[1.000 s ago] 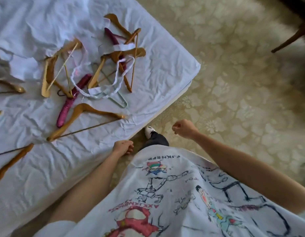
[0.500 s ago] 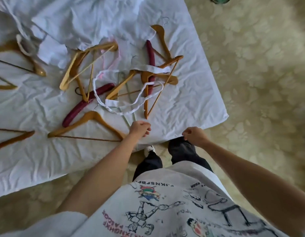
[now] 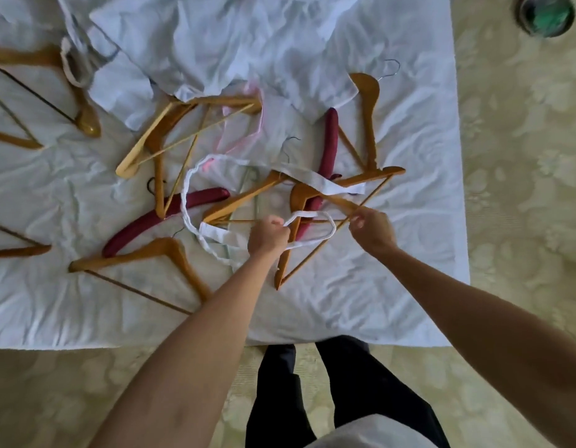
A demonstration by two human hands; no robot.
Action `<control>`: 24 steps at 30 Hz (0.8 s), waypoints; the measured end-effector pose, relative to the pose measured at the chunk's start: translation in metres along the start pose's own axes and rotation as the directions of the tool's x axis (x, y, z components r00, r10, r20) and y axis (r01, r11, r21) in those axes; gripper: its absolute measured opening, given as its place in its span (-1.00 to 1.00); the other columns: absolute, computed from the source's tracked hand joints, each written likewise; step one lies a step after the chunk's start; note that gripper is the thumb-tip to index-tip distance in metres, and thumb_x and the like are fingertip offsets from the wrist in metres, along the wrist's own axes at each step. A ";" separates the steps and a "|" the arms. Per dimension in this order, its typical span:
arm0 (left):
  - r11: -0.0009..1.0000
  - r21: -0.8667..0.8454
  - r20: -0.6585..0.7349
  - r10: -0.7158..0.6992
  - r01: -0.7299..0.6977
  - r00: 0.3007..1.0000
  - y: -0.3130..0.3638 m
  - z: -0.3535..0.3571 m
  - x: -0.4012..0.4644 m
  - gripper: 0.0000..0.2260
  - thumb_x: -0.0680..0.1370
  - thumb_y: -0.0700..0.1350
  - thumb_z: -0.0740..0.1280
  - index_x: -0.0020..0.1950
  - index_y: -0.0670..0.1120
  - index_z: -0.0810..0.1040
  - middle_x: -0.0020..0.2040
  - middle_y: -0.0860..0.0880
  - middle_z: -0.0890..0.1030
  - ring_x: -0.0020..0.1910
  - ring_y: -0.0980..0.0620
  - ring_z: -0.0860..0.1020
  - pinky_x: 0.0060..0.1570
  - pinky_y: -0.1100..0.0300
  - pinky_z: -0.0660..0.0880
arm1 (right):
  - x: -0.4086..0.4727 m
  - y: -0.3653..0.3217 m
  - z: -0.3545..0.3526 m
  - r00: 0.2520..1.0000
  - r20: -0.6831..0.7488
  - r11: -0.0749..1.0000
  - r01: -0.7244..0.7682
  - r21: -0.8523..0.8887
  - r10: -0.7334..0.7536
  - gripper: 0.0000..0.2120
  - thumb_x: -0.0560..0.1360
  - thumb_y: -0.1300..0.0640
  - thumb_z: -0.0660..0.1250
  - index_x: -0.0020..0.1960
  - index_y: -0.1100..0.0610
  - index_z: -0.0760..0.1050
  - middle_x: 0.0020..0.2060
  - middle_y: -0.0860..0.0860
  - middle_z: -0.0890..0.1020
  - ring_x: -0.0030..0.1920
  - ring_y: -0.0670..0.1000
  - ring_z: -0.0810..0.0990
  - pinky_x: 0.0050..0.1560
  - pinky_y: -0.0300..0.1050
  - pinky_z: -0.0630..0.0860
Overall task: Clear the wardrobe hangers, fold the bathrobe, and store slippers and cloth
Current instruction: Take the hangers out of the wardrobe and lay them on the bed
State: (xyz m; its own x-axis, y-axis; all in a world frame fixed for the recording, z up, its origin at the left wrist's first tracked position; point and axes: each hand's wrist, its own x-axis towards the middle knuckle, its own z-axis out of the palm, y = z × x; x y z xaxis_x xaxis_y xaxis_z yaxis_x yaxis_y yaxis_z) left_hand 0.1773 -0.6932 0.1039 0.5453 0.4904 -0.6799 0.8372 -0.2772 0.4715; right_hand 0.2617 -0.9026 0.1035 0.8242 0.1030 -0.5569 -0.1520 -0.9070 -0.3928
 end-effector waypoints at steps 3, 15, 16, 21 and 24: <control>0.975 0.164 -0.103 0.171 -0.153 0.980 0.023 0.021 0.050 -0.62 0.53 -0.16 0.41 0.34 -0.05 0.50 0.30 -0.07 0.56 0.28 -0.08 0.52 0.22 -0.02 0.54 | 0.066 0.003 -0.002 0.972 -0.130 0.974 0.178 -0.143 -0.197 -0.71 0.46 0.15 0.39 0.17 0.14 0.58 0.15 0.11 0.59 0.21 0.21 0.54 0.17 0.10 0.51; 0.556 0.562 -0.035 0.755 -0.612 0.654 0.059 0.022 0.166 -0.76 0.45 -0.34 0.39 0.03 -0.06 0.66 -0.03 -0.05 0.68 0.01 -0.14 0.57 0.00 -0.02 0.44 | 0.156 0.036 0.010 0.895 0.042 0.826 0.427 -0.368 -0.444 -0.67 0.42 -0.19 0.47 -0.09 0.07 0.61 -0.23 0.02 0.67 -0.16 0.17 0.66 -0.17 -0.04 0.47; 0.615 0.543 -0.101 0.723 -0.572 0.683 0.062 0.012 0.167 -0.75 0.47 -0.35 0.36 0.06 -0.08 0.65 0.01 -0.08 0.67 0.04 -0.16 0.57 0.02 -0.05 0.46 | 0.153 0.041 0.005 0.921 0.041 0.861 0.377 -0.342 -0.387 -0.64 0.40 -0.25 0.48 -0.10 0.04 0.60 -0.23 0.02 0.67 -0.16 0.16 0.66 -0.21 -0.06 0.44; 0.889 0.376 -0.408 0.413 -0.263 0.814 0.059 -0.056 0.179 -0.76 0.57 -0.26 0.28 0.20 -0.13 0.60 0.17 -0.18 0.63 0.17 -0.22 0.55 0.12 -0.06 0.48 | 0.125 0.077 -0.029 0.988 0.063 0.964 0.152 -0.218 -0.141 -0.52 0.35 -0.39 0.42 -0.28 0.04 0.53 -0.41 -0.07 0.57 -0.25 0.10 0.57 -0.24 -0.09 0.34; 0.948 0.303 -0.508 0.248 -0.098 0.825 0.045 -0.096 0.185 -0.77 0.58 -0.23 0.29 0.23 -0.14 0.59 0.20 -0.18 0.62 0.20 -0.22 0.55 0.11 -0.04 0.49 | 0.098 0.095 -0.048 0.999 -0.022 0.981 0.035 -0.192 -0.039 -0.51 0.40 -0.40 0.35 -0.38 0.01 0.48 -0.48 -0.06 0.53 -0.33 0.10 0.54 -0.29 -0.07 0.35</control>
State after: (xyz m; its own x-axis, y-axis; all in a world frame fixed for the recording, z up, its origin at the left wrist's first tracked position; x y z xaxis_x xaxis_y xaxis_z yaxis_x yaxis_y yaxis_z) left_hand 0.3122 -0.5353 0.0535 0.6358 0.7554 -0.1584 0.7528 -0.5617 0.3432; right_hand 0.3540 -0.9980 0.0464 0.8413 0.1298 -0.5248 -0.0157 -0.9645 -0.2637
